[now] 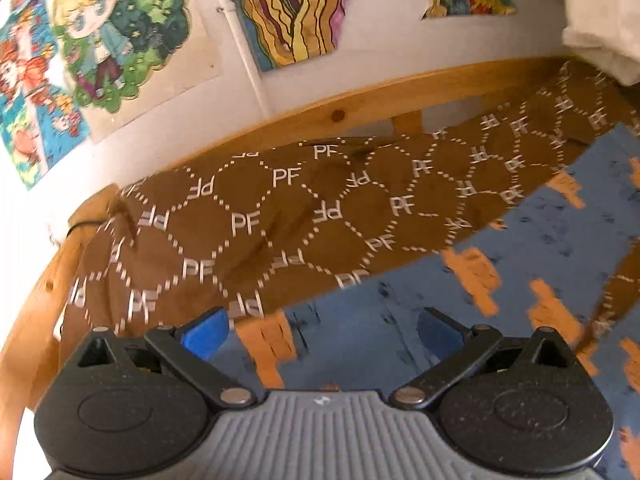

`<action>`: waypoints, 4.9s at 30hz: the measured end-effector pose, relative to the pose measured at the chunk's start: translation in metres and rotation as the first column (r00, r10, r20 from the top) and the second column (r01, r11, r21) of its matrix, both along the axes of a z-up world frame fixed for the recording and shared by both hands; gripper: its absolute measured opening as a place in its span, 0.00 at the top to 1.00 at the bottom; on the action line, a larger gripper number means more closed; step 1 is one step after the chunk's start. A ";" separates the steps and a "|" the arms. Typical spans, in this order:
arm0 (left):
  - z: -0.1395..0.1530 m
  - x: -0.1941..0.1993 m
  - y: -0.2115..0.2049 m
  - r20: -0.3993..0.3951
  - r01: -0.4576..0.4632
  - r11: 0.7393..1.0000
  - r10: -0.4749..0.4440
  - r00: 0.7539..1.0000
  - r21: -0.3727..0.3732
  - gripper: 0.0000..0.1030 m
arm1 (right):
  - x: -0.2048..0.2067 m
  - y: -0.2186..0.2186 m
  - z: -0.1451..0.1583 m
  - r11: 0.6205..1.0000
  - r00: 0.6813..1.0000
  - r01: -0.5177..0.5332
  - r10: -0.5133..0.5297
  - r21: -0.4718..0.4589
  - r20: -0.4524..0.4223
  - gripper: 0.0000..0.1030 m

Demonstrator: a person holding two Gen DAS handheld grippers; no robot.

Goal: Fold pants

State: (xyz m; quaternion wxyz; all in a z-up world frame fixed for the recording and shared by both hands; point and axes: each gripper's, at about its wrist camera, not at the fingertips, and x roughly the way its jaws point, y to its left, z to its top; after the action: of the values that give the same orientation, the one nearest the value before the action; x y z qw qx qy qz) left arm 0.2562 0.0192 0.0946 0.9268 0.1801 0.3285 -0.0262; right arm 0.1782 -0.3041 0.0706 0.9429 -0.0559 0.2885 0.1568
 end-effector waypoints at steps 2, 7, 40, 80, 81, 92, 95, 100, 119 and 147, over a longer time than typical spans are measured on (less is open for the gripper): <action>-0.006 0.019 0.000 -0.014 0.028 1.000 -0.027 1.000 0.013 0.00 | 0.027 0.001 -0.001 0.997 0.998 -0.056 0.055 -0.046 -0.016 0.01; -0.025 0.043 -0.002 -0.064 0.119 0.992 -0.116 0.991 0.047 0.00 | 0.096 0.008 -0.004 0.981 0.971 -0.194 0.191 -0.007 -0.143 0.01; -0.055 0.044 0.012 -0.135 0.203 0.936 -0.170 0.976 0.288 0.99 | 0.208 0.045 -0.039 0.833 0.868 -0.481 0.408 -0.272 -0.284 0.93; 0.005 0.063 0.120 -0.115 0.094 0.996 -0.094 0.989 -0.009 0.38 | 0.285 0.091 -0.050 0.887 0.900 -0.431 0.407 -0.165 -0.158 0.25; 0.005 0.063 0.119 -0.128 0.099 0.995 -0.099 0.987 -0.007 0.41 | 0.288 0.099 -0.051 0.877 0.886 -0.456 0.430 -0.152 -0.175 0.25; -0.008 0.073 0.099 -0.199 0.071 0.994 -0.054 0.979 0.079 0.94 | 0.309 0.144 -0.072 0.803 0.785 -0.588 0.537 -0.099 -0.308 0.73; -0.009 0.070 0.095 -0.183 0.077 0.992 -0.059 0.981 0.097 0.96 | 0.303 0.141 -0.070 0.805 0.797 -0.580 0.529 -0.123 -0.292 0.95; -0.007 0.056 0.090 -0.126 0.110 0.980 -0.090 0.988 0.163 0.97 | 0.275 0.124 -0.055 0.831 0.841 -0.537 0.513 -0.148 -0.172 0.99; -0.012 -0.130 0.047 0.050 0.372 0.828 -0.431 0.901 0.420 0.98 | -0.004 0.057 -0.015 0.914 0.891 -0.354 0.394 -0.198 0.225 0.99; -0.094 -0.210 0.048 -0.162 0.466 0.720 -0.453 0.877 0.514 0.98 | -0.153 0.088 -0.085 0.833 0.864 -0.462 0.500 -0.303 0.056 1.00</action>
State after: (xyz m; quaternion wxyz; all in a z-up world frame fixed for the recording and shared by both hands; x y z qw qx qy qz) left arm 0.0462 0.0674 0.0005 0.7984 0.5078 0.2787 -0.1640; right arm 0.0256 -0.2156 -0.0144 0.8725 -0.2694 0.2207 0.3427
